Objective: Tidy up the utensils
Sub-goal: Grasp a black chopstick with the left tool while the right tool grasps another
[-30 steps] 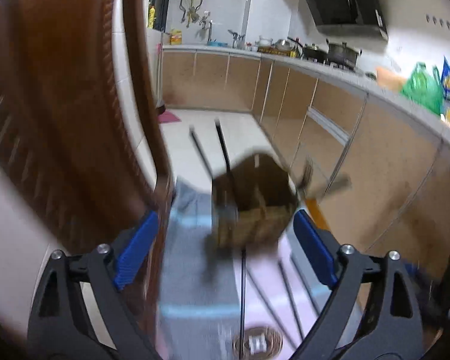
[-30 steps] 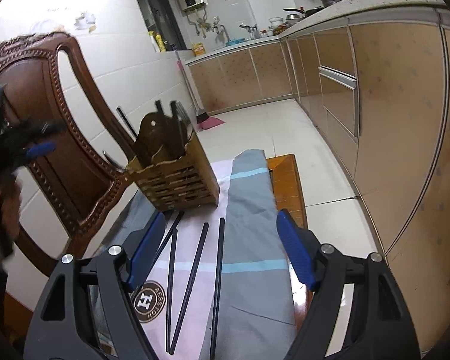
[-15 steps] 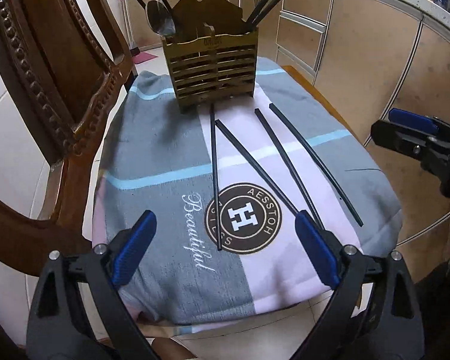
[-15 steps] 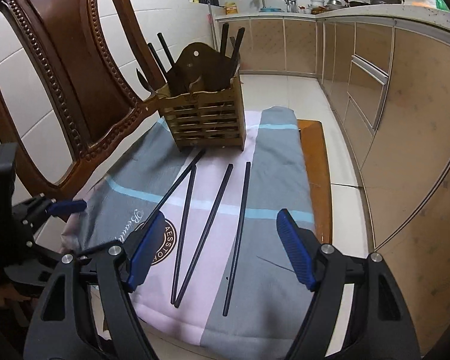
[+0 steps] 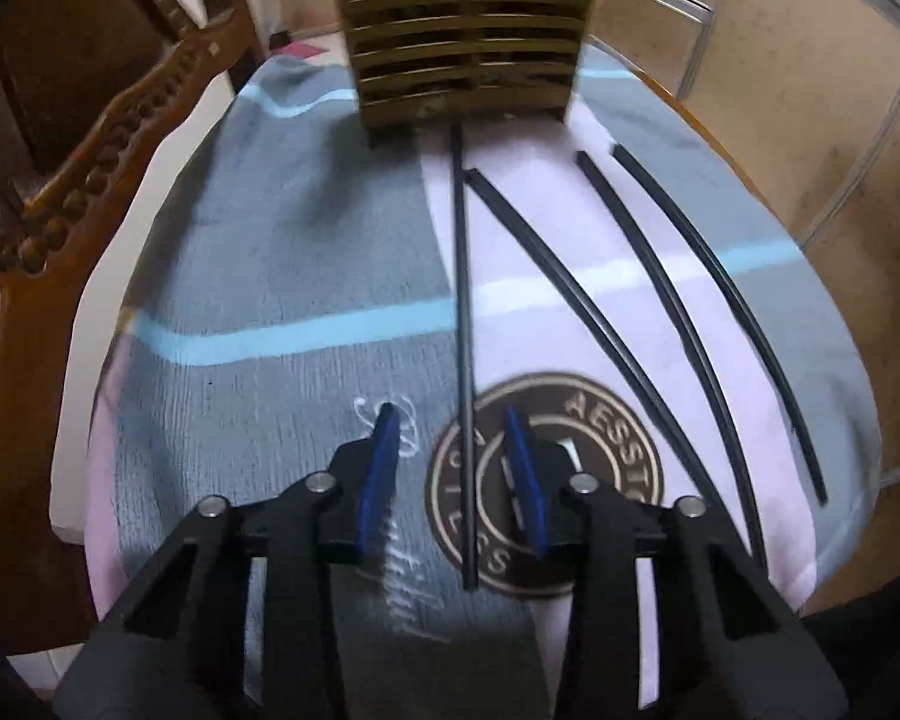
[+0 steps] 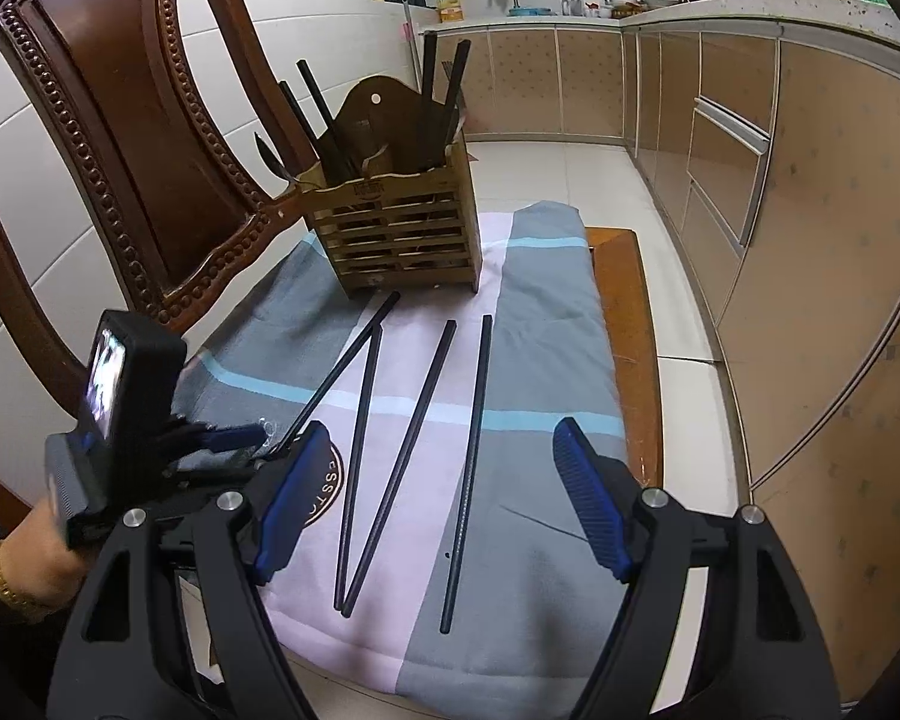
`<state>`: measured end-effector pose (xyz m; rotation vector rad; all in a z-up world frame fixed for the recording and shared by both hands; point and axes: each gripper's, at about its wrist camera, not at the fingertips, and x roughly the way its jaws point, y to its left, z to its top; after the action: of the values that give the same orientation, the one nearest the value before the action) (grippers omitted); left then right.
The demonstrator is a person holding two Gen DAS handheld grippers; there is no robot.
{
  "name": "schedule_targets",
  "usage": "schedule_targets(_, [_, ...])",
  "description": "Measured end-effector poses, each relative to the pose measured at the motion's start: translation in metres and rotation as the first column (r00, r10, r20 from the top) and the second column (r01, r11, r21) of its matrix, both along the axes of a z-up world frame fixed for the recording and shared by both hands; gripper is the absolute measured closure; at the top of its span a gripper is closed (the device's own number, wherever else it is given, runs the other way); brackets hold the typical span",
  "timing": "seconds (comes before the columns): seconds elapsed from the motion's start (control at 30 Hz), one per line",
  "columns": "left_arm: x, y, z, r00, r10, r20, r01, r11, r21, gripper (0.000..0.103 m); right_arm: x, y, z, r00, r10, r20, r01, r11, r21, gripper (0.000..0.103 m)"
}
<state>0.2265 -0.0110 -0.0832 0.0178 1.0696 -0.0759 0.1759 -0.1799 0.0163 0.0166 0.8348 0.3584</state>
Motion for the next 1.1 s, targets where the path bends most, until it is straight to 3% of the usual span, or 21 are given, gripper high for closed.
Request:
schedule_targets(0.03, [0.001, 0.001, 0.000, 1.000, 0.014, -0.006, -0.014, 1.000, -0.001, 0.097, 0.000, 0.000, 0.000, 1.000, 0.003, -0.001, -0.003, 1.000, 0.000, 0.028])
schedule_targets(0.17, [-0.014, -0.002, 0.001, 0.999, 0.030, -0.023, -0.029, 0.999, 0.014, 0.098, 0.001, -0.003, -0.003, 1.000, 0.003, -0.010, -0.003, 1.000, -0.004, 0.028])
schedule_targets(0.5, [-0.068, -0.011, -0.002, 0.996, 0.086, 0.019, -0.086, 0.996, 0.000, 0.096, 0.003, 0.001, -0.005, 0.999, 0.020, -0.032, -0.021, 1.000, -0.013, 0.028])
schedule_targets(0.53, [-0.067, -0.011, -0.002, 0.996, 0.090, 0.020, -0.090, 0.996, 0.005, 0.087, 0.004, 0.003, -0.005, 0.999, 0.022, -0.033, -0.023, 1.000, -0.016, 0.028])
schedule_targets(0.57, [-0.066, -0.011, 0.001, 0.996, 0.090, 0.023, -0.090, 0.996, 0.006, 0.053, 0.003, 0.004, -0.006, 0.999, 0.023, -0.034, -0.024, 1.000, -0.020, 0.028])
schedule_targets(0.6, [-0.065, -0.011, 0.006, 0.996, 0.083, 0.036, -0.083, 0.997, -0.003, 0.037, 0.004, 0.005, -0.006, 0.999, 0.022, -0.033, -0.023, 0.999, -0.026, 0.028])
schedule_targets(0.63, [-0.064, -0.012, 0.014, 0.994, 0.079, 0.069, -0.079, 0.997, -0.002, 0.027, 0.003, 0.005, -0.007, 0.999, 0.021, -0.031, -0.022, 0.999, -0.031, 0.028])
schedule_targets(0.7, [-0.053, -0.010, 0.029, 0.989, 0.083, 0.119, -0.085, 0.996, 0.015, 0.027, 0.005, 0.007, -0.008, 0.999, 0.021, -0.025, -0.022, 0.999, -0.046, 0.028])
schedule_targets(0.83, [-0.016, -0.004, 0.034, 0.992, 0.086, 0.097, -0.087, 0.996, 0.004, 0.029, 0.024, 0.013, -0.018, 0.999, 0.013, -0.048, -0.018, 0.995, -0.094, 0.028])
schedule_targets(0.93, [0.013, -0.005, 0.025, 0.995, 0.079, 0.056, -0.080, 0.997, 0.017, 0.046, 0.051, 0.019, -0.033, 0.996, 0.002, -0.084, -0.013, 0.991, -0.133, 0.028])
schedule_targets(1.1, [0.057, 0.002, -0.001, 0.995, 0.096, -0.019, -0.095, 0.995, 0.032, 0.060, 0.090, 0.019, -0.063, 0.986, -0.019, -0.168, -0.005, 0.991, -0.136, 0.040])
